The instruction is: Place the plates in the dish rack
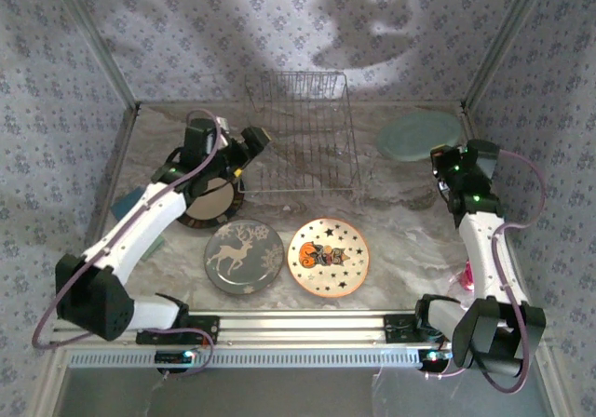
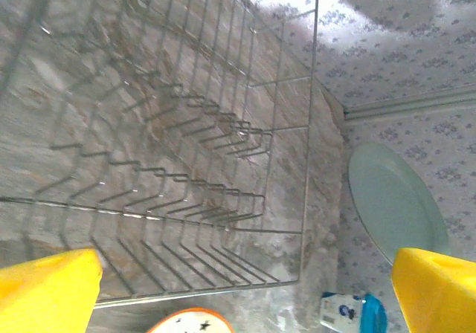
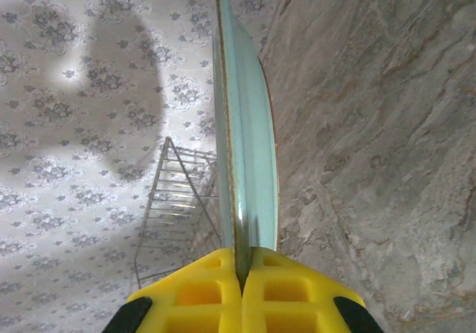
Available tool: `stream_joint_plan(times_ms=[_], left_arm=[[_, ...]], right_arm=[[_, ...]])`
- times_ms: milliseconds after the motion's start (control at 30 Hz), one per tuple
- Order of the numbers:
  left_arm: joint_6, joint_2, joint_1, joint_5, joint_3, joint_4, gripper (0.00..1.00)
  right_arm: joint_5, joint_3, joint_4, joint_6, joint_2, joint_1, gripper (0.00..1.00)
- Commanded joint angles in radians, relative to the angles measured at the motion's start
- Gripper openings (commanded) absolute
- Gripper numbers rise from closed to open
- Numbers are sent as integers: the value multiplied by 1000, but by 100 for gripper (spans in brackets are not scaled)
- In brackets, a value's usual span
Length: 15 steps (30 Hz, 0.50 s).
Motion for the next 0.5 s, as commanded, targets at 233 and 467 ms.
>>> stream_joint_plan(times_ms=[233,467], left_arm=[[-194,161,-62,74,73,209,97],[-270,231,-74,82,89,276,95]], right_arm=[[-28,41,286,138,-3,117,0],[29,17,344,167,0,233,0]])
